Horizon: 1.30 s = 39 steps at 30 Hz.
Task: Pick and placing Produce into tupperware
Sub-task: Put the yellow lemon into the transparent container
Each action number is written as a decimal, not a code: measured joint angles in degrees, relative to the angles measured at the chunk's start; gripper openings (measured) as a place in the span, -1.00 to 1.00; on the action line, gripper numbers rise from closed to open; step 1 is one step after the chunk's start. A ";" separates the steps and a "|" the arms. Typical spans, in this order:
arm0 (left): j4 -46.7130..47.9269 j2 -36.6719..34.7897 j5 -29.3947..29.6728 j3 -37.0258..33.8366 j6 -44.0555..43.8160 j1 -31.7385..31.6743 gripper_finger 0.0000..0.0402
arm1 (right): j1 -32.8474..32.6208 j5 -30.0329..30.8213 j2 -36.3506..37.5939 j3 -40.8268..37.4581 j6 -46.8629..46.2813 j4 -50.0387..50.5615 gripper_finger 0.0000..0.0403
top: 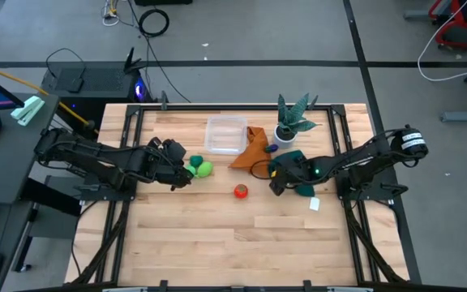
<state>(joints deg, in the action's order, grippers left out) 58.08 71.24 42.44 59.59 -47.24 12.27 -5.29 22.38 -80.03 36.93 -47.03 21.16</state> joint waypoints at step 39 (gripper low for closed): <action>-0.48 0.00 -0.02 0.00 -0.11 0.00 -0.87 | 2.87 -12.27 -4.98 5.16 8.15 -8.44 -0.15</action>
<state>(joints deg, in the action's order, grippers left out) 57.60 71.24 42.41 59.59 -47.35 12.27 -2.42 10.11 -85.01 42.09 -38.88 12.73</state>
